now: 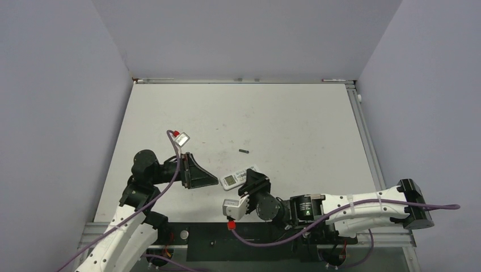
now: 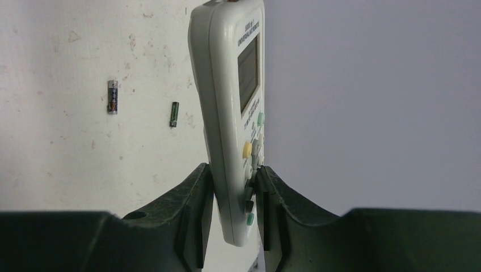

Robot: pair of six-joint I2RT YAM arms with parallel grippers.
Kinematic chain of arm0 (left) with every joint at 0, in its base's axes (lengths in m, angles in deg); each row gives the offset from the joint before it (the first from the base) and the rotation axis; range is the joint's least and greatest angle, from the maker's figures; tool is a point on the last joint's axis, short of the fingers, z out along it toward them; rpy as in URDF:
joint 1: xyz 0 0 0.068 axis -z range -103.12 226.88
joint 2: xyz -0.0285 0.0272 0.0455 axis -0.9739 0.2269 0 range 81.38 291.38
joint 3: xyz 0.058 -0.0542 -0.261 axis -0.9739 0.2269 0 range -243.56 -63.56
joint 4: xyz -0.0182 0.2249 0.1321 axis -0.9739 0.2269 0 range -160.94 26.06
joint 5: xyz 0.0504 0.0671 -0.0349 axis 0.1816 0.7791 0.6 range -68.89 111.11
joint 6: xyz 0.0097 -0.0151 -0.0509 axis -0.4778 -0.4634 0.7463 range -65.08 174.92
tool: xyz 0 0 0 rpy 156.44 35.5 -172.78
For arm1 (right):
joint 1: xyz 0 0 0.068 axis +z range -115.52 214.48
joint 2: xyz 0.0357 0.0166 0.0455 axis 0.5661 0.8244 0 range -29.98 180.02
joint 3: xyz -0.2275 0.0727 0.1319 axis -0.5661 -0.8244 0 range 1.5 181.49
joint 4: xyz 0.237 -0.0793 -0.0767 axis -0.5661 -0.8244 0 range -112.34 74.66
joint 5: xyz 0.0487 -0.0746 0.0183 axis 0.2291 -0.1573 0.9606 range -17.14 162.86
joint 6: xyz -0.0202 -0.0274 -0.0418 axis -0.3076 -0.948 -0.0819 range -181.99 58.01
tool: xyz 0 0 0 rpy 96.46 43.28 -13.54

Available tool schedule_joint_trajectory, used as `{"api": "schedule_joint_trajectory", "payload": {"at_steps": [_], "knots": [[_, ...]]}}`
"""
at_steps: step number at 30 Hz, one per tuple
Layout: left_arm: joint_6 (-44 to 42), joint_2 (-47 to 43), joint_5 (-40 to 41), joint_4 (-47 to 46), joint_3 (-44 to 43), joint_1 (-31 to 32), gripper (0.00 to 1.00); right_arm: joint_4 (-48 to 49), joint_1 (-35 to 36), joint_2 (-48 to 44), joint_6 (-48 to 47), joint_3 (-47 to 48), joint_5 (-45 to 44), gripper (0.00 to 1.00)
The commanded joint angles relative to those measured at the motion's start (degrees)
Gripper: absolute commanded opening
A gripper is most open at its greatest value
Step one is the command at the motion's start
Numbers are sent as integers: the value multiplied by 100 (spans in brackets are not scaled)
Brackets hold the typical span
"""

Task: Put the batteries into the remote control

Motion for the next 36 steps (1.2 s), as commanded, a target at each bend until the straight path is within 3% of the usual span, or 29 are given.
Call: {"api": "schedule_joint_trajectory", "payload": {"at_steps": [1, 11, 29, 36], "knots": [[-833, -163, 413, 832, -403, -158, 76, -566, -319, -331, 1173, 294, 280, 8], [-1917, -272, 953, 1685, -777, -197, 81, -1125, -1344, -431, 2950, 703, 2034, 8], [-3119, 136, 799, 2237, -1319, -156, 82, -1889, -2877, -104, 4555, 1420, 5142, 8], [-3727, 247, 1228, 2754, -1674, 333, 82, -2330, -3407, 238, 4993, 1719, 6388, 9]]}}
